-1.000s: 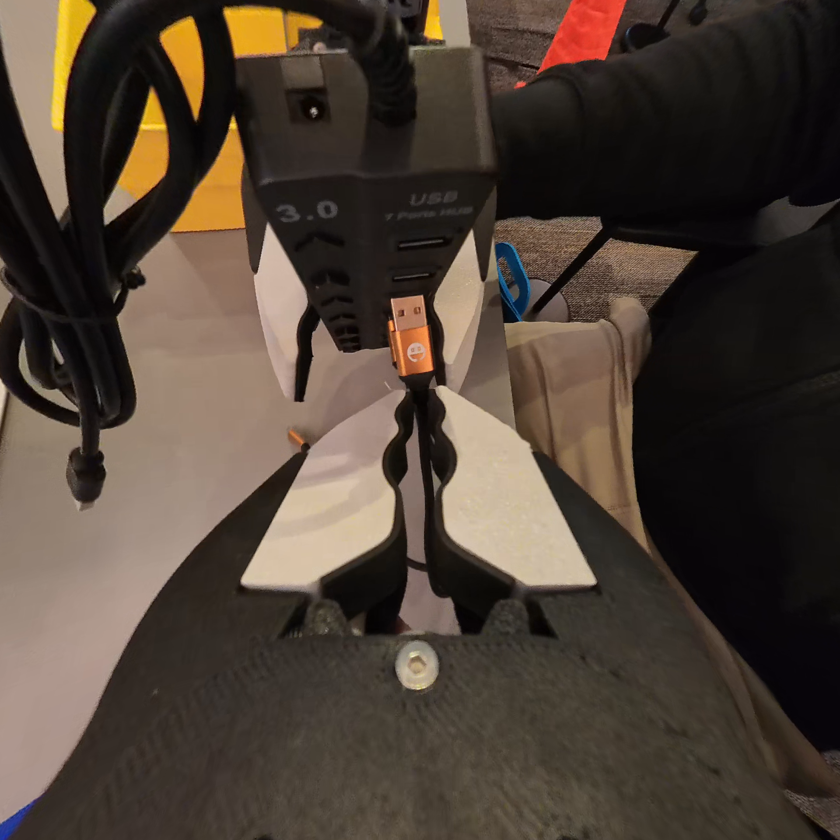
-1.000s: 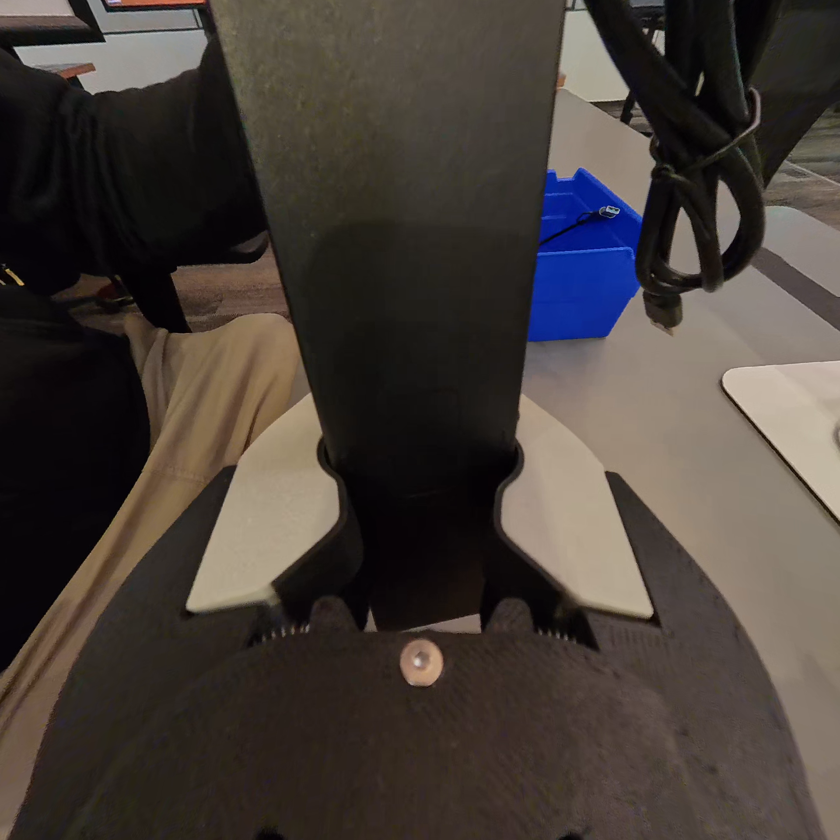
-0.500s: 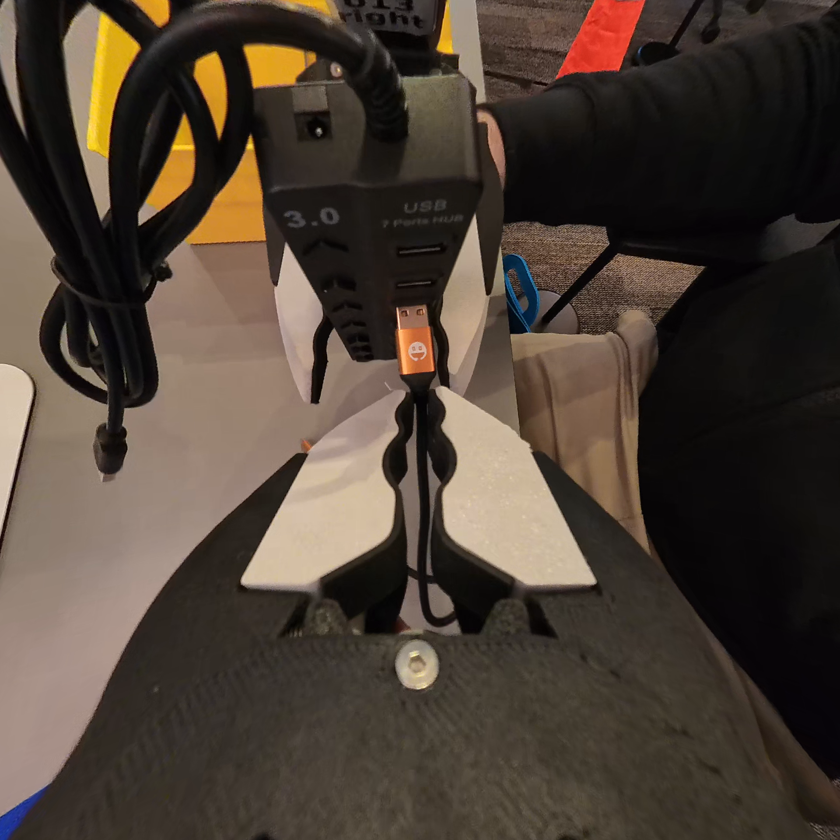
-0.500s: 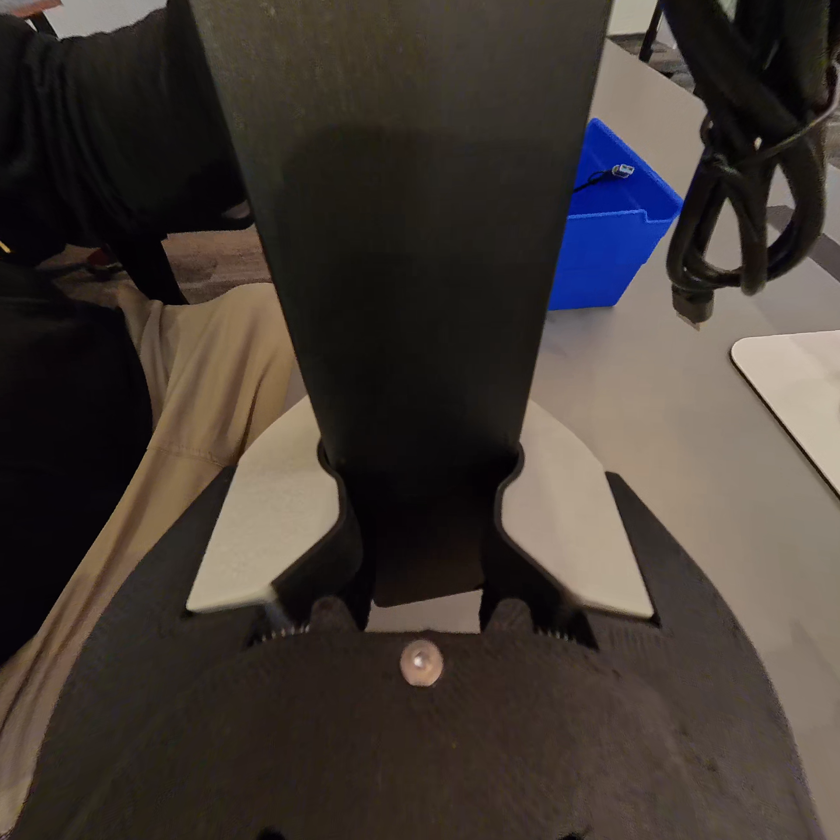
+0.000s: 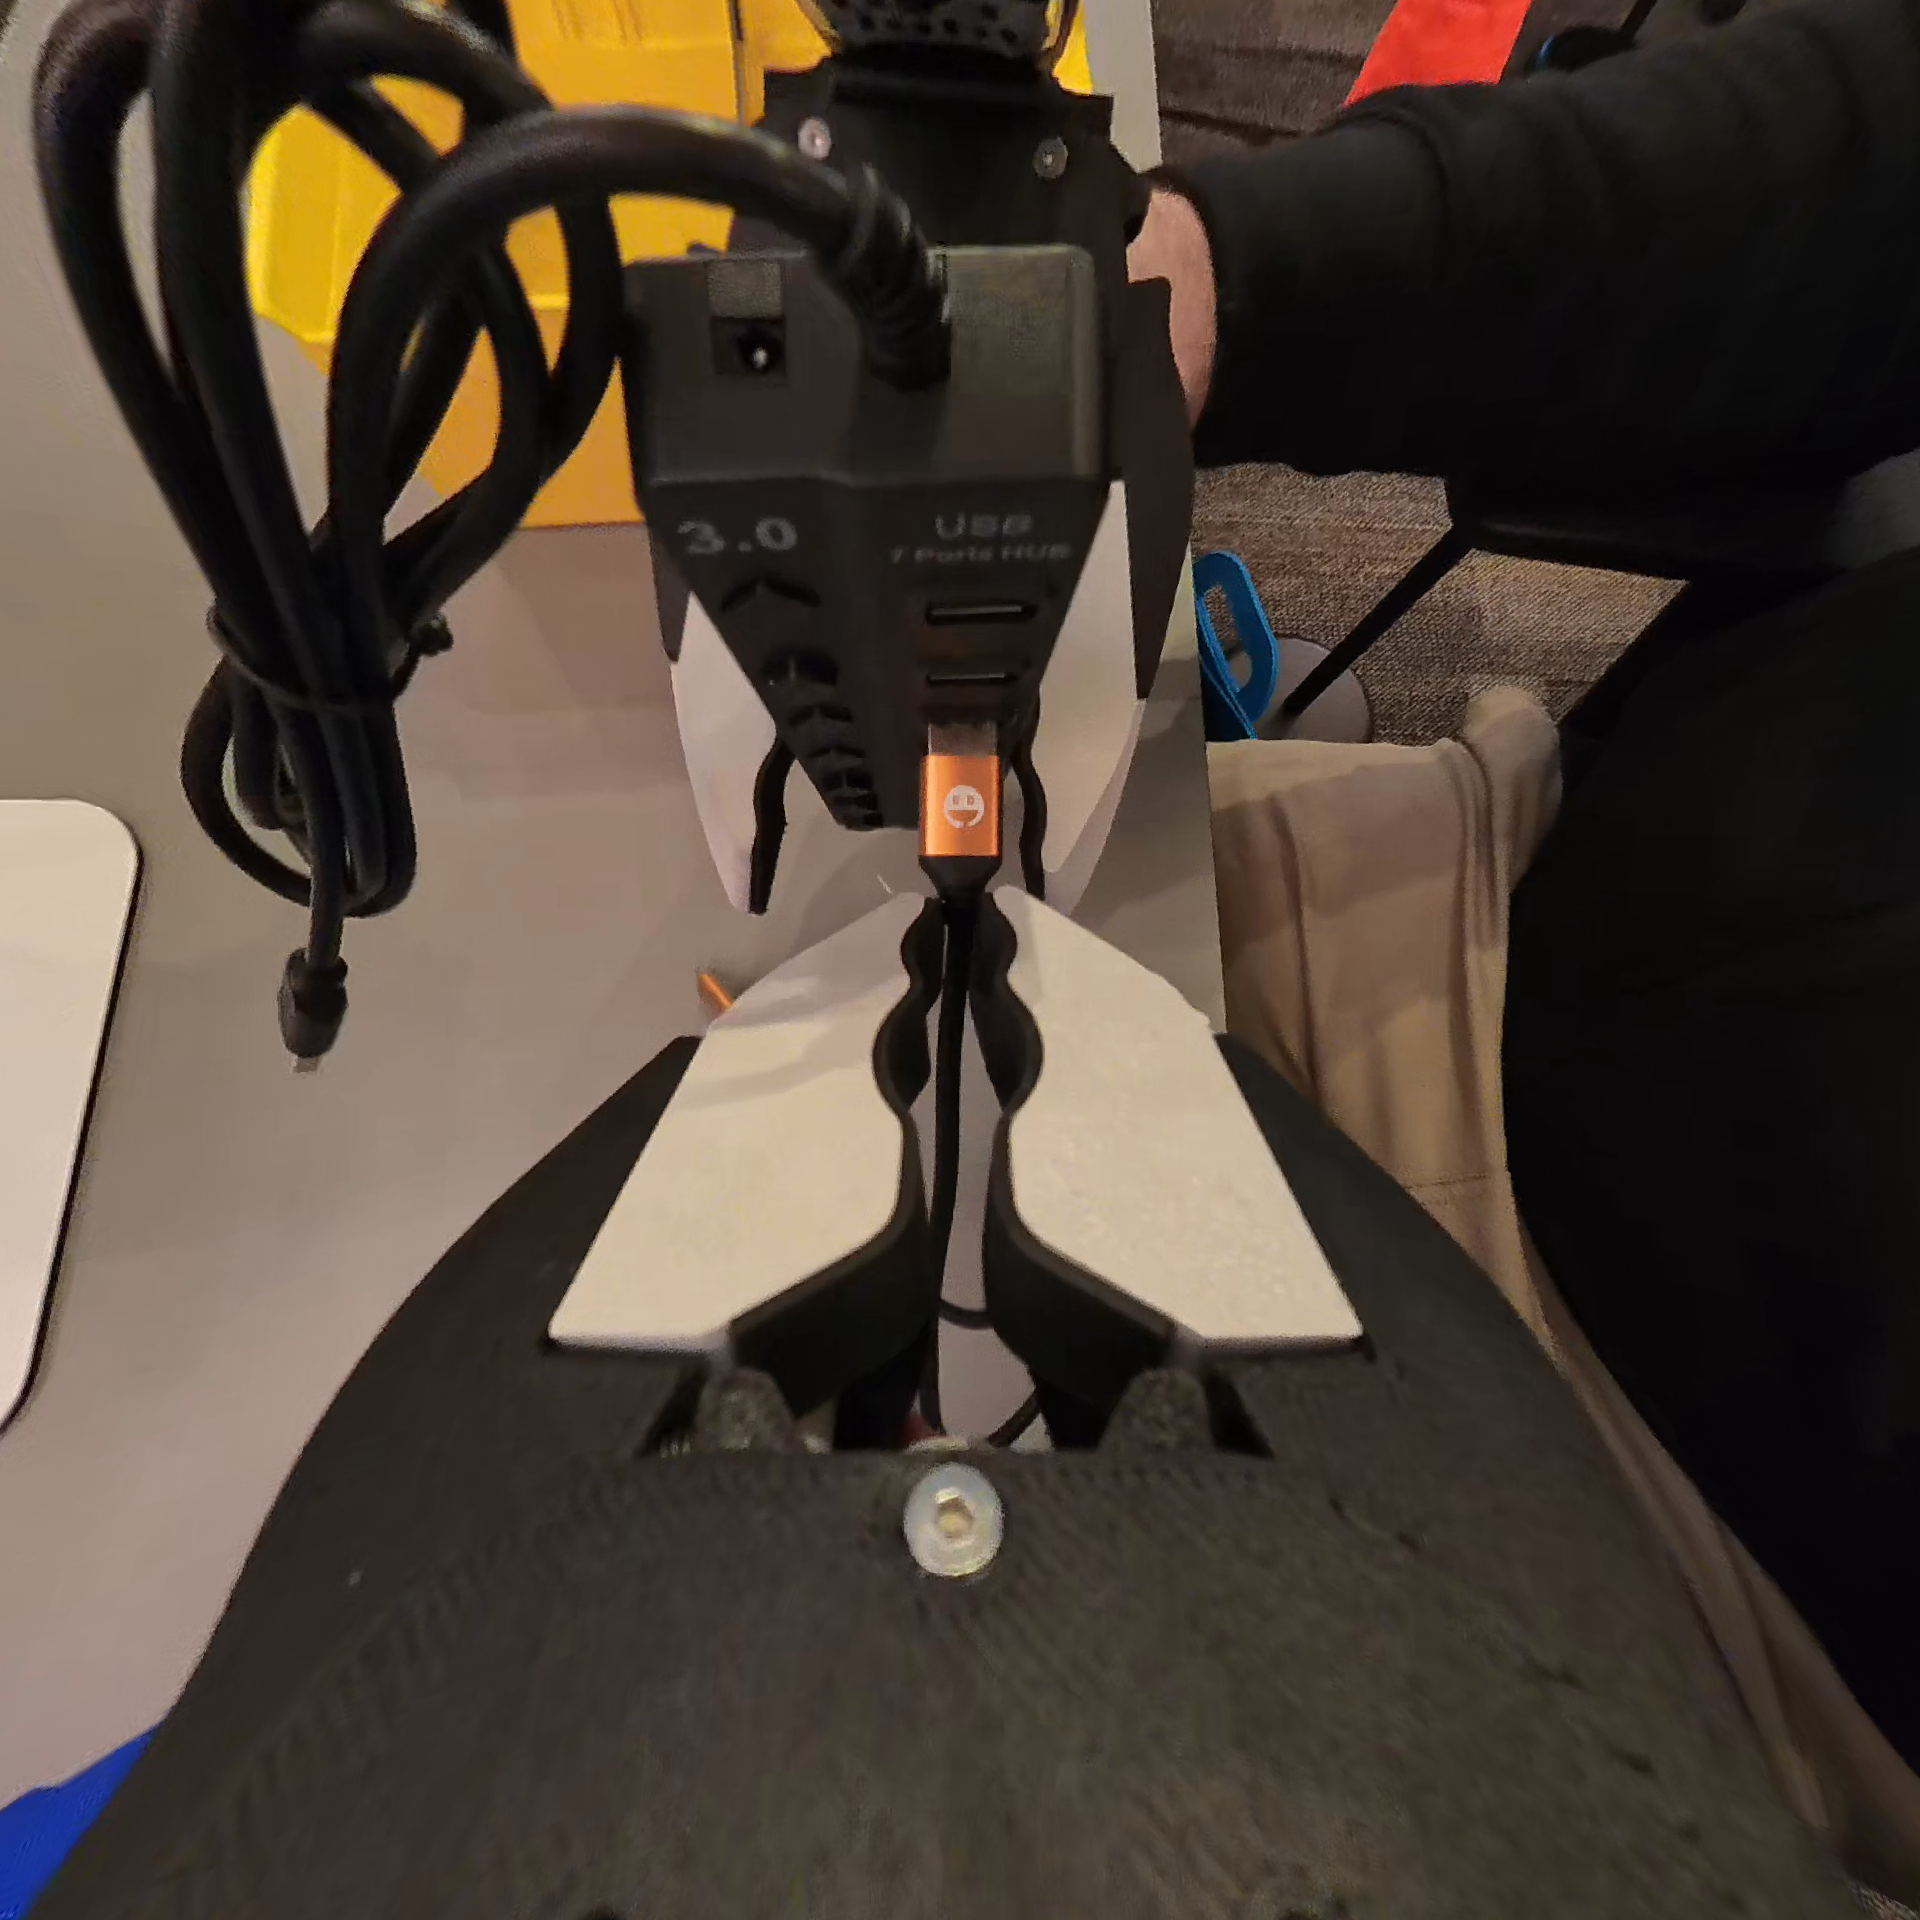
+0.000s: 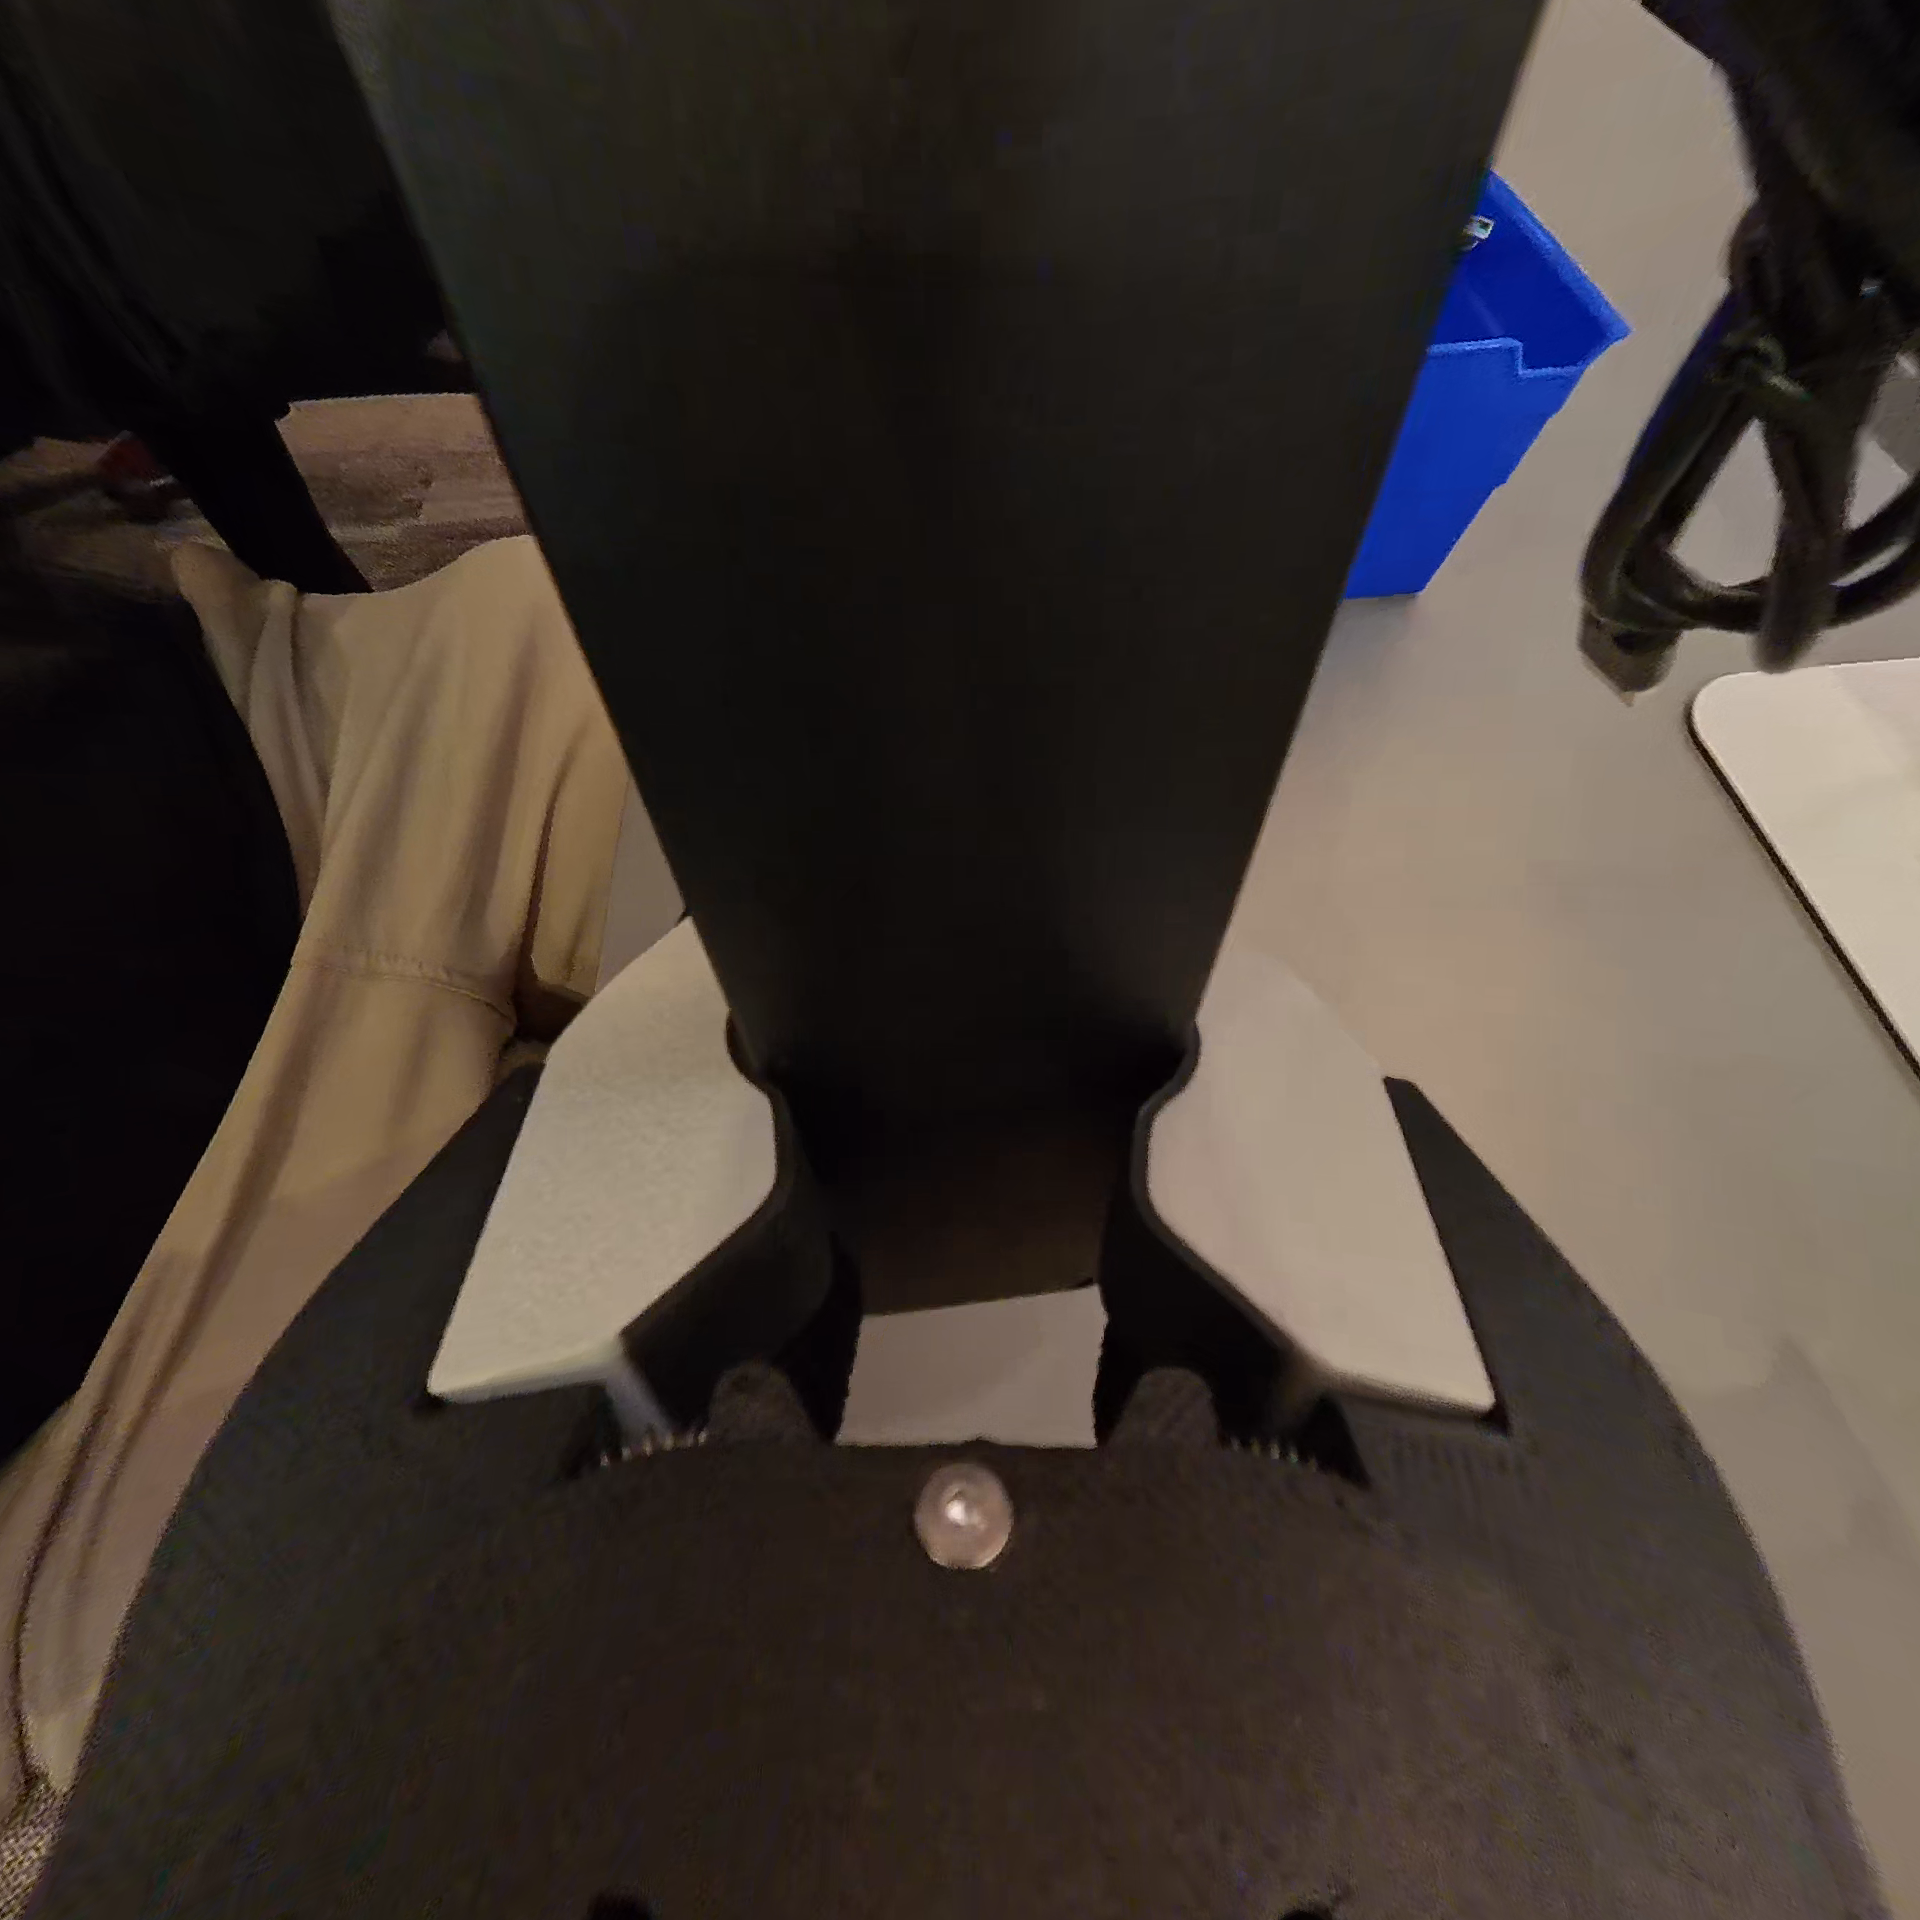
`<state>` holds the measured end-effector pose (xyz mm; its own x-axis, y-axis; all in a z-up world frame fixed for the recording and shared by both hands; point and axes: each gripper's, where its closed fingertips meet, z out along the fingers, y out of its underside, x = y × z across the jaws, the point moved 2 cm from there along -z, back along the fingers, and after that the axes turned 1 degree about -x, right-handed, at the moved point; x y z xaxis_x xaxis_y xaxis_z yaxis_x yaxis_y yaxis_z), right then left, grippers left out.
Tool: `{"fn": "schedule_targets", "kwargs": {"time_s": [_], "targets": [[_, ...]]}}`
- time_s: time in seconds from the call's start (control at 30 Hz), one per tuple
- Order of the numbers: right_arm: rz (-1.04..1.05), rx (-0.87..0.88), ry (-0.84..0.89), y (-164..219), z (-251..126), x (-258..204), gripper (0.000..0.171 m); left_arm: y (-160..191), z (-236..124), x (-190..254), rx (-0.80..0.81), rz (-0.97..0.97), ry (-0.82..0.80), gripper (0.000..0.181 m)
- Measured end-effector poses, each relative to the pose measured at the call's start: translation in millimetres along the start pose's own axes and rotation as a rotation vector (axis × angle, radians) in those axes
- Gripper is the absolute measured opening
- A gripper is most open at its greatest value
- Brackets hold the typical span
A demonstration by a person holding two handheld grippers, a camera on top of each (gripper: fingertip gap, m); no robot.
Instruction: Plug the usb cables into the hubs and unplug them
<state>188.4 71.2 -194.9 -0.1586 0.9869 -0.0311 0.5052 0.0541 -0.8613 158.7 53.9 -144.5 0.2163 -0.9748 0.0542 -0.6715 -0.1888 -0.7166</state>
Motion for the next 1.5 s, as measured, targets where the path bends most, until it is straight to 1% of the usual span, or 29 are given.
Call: {"fn": "schedule_targets", "kwargs": {"time_s": [0.07, 0.13, 0.23, 0.4, 0.53, 0.67, 0.73, 0.8, 0.87, 0.97, 1.03, 1.17, 1.23, 1.3, 1.37, 1.43, 1.5], "targets": [[-0.014, -0.029, -0.005, 3.2, 2.2, -2.2, 0.067, -3.1, -3.0, 0.2, 0.018, 0.000, 0.001, 0.005], [-0.008, -0.008, -0.017, -0.3, 4.4, -4.1, 0.066, -6.1, -4.6, 2.1, 0.024, 0.002, 0.001, 0.006], [-0.012, -0.047, 0.002, 5.2, 4.9, 0.1, 0.066, -2.3, -0.3, -0.9, -0.031, 0.020, -0.055, 0.005], [-0.009, -0.064, 0.005, 8.9, 4.3, -0.4, 0.066, -2.0, 3.1, -0.7, 0.003, 0.016, -0.029, 0.004], [-0.015, -0.095, 0.040, 12.6, 5.8, 3.9, 0.066, 2.9, 6.2, -4.1, -0.037, 0.031, -0.069, 0.005], [0.037, -0.008, 0.108, -2.4, -7.1, 15.5, 0.066, -15.1, -6.6, -16.7, 0.110, -0.009, -0.138, 0.008], [0.047, 0.008, 0.145, -7.8, -13.1, 18.9, 0.066, -27.3, -20.9, -23.9, 0.193, -0.004, -0.202, 0.018], [0.064, 0.020, 0.176, -12.1, -19.5, 21.6, 0.066, -40.7, -41.4, -24.3, 0.287, 0.007, -0.233, 0.022], [0.090, 0.051, 0.205, -18.0, -29.2, 25.1, 0.066, -49.5, -64.2, -27.1, 0.345, 0.015, -0.298, 0.025], [0.135, 0.120, 0.258, -30.5, -51.6, 32.3, 0.066, -51.0, -92.3, -30.9, 0.370, 0.010, -0.372, 0.022], [0.168, 0.171, 0.308, -38.7, -71.6, 38.7, 0.066, -46.6, -104.3, -35.9, 0.365, 0.006, -0.421, 0.021], [0.260, 0.280, 0.461, -41.6, -125.4, 64.6, 0.066, -45.9, -117.8, -37.4, 0.391, -0.002, -0.441, 0.018], [0.348, 0.347, 0.533, -30.5, -153.5, 82.0, 0.066, -46.0, -118.7, -36.9, 0.384, 0.006, -0.449, 0.017], [0.464, 0.393, 0.604, -6.4, -176.4, 101.4, 0.066, -44.8, -117.7, -38.2, 0.366, 0.010, -0.466, 0.017], [0.600, 0.402, 0.639, 24.3, -189.2, 116.7, 0.067, -43.4, -115.2, -39.0, 0.348, 0.012, -0.472, 0.017], [0.691, 0.394, 0.706, 55.6, -199.7, 130.2, 0.066, -42.8, -113.1, -40.2, 0.340, 0.012, -0.476, 0.016], [0.796, 0.362, 0.733, 86.3, -202.4, 138.1, 0.066, -41.7, -110.8, -41.5, 0.331, 0.010, -0.477, 0.016]]}}
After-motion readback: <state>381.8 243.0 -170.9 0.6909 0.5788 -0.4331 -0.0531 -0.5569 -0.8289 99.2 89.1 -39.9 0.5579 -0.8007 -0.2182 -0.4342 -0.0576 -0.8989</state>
